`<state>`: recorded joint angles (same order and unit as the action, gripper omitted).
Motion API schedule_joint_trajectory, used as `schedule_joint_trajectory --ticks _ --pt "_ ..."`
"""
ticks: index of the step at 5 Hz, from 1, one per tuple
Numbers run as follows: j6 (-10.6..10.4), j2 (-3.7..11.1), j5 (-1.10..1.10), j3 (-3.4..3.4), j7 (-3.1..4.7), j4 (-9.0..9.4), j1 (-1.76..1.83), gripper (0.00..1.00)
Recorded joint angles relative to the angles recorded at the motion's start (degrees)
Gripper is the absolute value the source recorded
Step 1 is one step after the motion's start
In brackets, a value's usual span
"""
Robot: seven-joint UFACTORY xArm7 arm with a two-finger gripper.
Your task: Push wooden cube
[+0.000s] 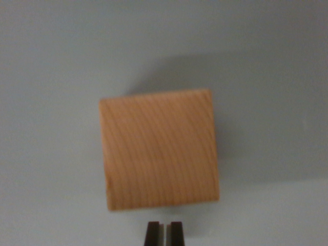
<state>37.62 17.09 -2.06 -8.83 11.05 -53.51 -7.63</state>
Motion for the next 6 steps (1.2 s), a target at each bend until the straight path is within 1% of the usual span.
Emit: schedule_joint_trajectory --ticks 1,2,3,4,5,6 --pt "0.0 0.0 0.0 0.0 0.0 0.0 0.0 1.0" --pt "0.95 1.68 -0.18 0.24 -0.24 -2.61 0.04 1.0" --pt "0.95 1.68 -0.18 0.24 -0.24 -2.61 0.04 1.0" --pt "1.92 3.41 -0.36 0.49 -0.48 -5.31 0.08 1.0" --pt "1.92 3.41 -0.36 0.49 -0.48 -5.31 0.08 1.0" --pt "2.91 5.16 -0.55 0.74 -0.73 -8.03 0.13 1.0"
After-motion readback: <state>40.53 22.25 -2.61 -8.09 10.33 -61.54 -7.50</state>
